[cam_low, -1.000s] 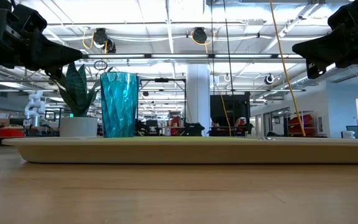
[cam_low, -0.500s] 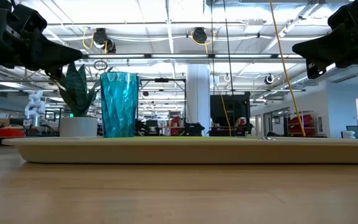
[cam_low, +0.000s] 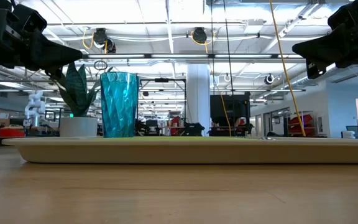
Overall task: Pick and place plate/cup/fork/spoon on tray
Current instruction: Adjust the white food tray
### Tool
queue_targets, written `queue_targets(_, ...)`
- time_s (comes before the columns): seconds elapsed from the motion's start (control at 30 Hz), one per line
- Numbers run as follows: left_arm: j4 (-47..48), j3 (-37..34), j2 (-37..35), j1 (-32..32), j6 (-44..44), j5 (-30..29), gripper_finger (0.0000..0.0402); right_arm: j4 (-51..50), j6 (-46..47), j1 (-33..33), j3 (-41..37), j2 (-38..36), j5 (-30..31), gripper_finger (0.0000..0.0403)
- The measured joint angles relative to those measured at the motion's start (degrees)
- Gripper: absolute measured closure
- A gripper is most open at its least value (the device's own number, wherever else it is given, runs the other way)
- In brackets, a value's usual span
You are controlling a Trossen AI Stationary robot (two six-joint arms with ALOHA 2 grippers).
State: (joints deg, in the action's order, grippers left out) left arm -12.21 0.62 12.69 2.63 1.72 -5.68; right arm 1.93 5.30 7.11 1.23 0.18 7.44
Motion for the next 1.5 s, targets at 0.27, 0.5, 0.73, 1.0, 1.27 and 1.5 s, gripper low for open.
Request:
queue_targets(0.27,0.0,0.0,0.0,0.0,0.0,0.0,0.0380,0.5,0.0,0.0,0.0,0.0,0.0,0.0403)
queue_targets(0.5,0.0,0.0,0.0,0.0,0.0,0.0,0.0380,3.6,5.5,0.0,0.0,0.0,0.0,0.0403)
queue_targets(0.73,0.0,0.0,0.0,0.0,0.0,0.0,0.0380,10.9,4.4,0.0,0.0,1.0,0.9,0.0403)
queue_targets(1.0,0.0,0.0,0.0,0.0,0.0,0.0,0.0380,4.0,-6.1,0.0,8.0,13.0,-4.0,0.0403)
queue_targets(1.27,0.0,0.0,0.0,0.0,0.0,0.0,0.0380,-15.3,-6.9,0.0,23.5,40.3,0.3,0.0403)
queue_targets(1.5,0.0,0.0,0.0,0.0,0.0,0.0,0.0380,-22.2,1.0,0.0,24.2,57.0,-0.2,0.0403)
